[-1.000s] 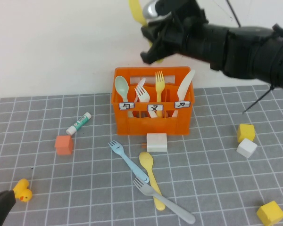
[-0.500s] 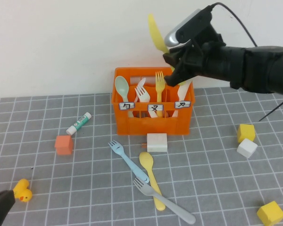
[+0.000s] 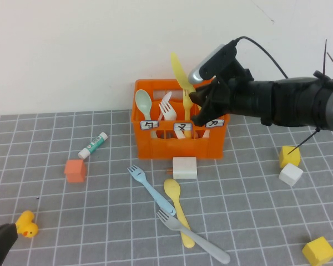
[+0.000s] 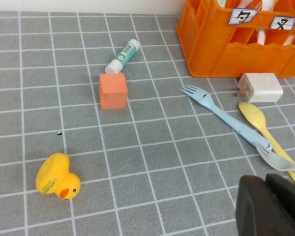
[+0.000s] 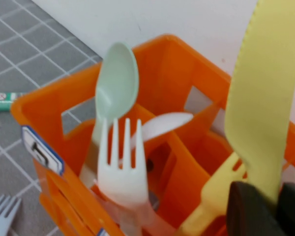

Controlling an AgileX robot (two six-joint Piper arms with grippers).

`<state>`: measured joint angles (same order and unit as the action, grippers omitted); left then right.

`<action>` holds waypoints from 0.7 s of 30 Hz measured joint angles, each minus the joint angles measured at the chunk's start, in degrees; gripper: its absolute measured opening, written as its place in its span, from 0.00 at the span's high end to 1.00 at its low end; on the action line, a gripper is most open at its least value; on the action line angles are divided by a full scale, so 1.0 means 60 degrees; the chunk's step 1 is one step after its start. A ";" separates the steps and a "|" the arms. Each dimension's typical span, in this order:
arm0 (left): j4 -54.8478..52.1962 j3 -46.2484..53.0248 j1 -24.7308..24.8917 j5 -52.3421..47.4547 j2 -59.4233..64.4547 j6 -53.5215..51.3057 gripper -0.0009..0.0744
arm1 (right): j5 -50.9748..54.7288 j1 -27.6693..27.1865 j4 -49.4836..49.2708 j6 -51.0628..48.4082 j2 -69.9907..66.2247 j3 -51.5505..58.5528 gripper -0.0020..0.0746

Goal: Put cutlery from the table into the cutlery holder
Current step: Place the knife on the box

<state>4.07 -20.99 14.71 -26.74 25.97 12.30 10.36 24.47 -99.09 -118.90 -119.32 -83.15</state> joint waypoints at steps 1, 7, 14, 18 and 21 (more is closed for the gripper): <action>0.0000 0.0000 0.0000 0.0000 0.0000 0.0000 0.99 | -0.0052 0.0000 0.0000 0.0000 -0.0021 0.0000 0.83; 0.0000 0.0000 0.0000 0.0000 0.0000 -0.0022 0.99 | -0.0188 0.0000 0.0000 -0.0014 -0.0066 0.0000 0.83; 0.0000 0.0000 0.0000 0.0015 0.0000 -0.0074 0.99 | -0.0223 0.0000 0.0000 0.0275 -0.0066 0.0000 0.56; 0.0000 0.0000 0.0000 0.0015 0.0000 -0.0092 0.99 | -0.0308 0.0000 0.0000 0.0366 -0.0066 0.0000 0.35; 0.0000 0.0000 0.0000 0.0015 0.0000 -0.0110 0.99 | -0.0603 0.0000 0.0000 0.0376 0.0013 0.0000 0.30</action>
<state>4.07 -20.99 14.71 -26.65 25.97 11.64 6.74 24.47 -99.09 -116.65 -119.24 -83.15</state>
